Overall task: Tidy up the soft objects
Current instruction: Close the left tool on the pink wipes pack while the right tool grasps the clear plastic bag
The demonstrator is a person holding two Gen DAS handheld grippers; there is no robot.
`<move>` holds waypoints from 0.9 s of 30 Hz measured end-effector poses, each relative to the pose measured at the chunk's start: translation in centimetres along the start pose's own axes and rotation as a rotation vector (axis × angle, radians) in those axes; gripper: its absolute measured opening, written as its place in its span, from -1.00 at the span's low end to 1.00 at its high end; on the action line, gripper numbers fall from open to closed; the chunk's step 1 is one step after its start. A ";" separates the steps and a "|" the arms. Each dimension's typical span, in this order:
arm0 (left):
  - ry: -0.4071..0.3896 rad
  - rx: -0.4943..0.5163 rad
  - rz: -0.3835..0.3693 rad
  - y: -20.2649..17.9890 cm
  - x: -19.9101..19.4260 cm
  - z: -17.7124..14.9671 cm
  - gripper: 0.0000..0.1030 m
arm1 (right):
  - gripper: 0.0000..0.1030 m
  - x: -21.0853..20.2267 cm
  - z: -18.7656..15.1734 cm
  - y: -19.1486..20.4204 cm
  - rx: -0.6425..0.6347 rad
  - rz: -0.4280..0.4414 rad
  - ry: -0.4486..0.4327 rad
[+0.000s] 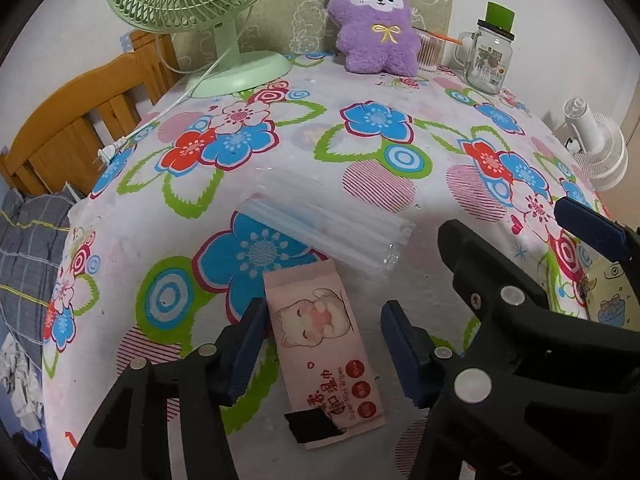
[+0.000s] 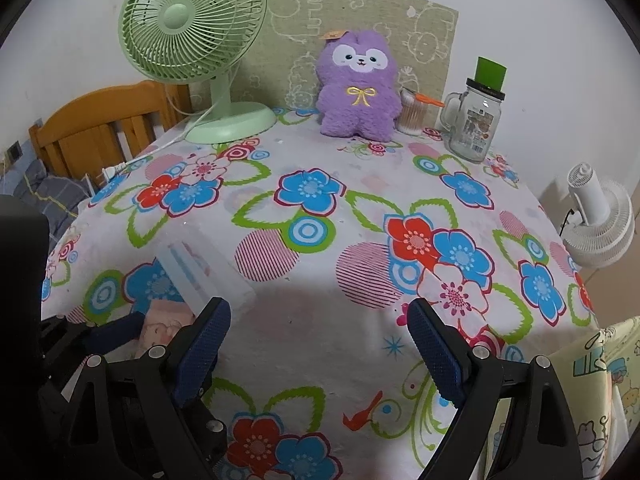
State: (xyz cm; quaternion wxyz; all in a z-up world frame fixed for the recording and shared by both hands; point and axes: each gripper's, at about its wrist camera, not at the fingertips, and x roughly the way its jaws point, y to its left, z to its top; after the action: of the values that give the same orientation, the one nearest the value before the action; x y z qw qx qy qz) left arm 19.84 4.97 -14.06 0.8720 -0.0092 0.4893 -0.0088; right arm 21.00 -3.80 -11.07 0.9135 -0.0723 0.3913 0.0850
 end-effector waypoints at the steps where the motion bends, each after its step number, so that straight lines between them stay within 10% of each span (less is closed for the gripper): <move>1: -0.002 0.000 0.000 0.0 -0.1 0.0 -0.02 | 0.79 0.0 0.0 0.1 -0.003 0.001 0.000; 27: 0.007 -0.022 0.078 4.3 -0.1 0.6 -0.21 | 0.79 3.0 2.2 5.2 -0.108 0.137 0.039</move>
State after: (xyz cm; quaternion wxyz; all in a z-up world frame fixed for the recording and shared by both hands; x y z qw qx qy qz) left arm 20.38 9.30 -13.76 0.8699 0.0000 0.4922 0.0304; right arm 23.42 2.03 -12.10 0.8925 -0.0964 0.4078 0.1667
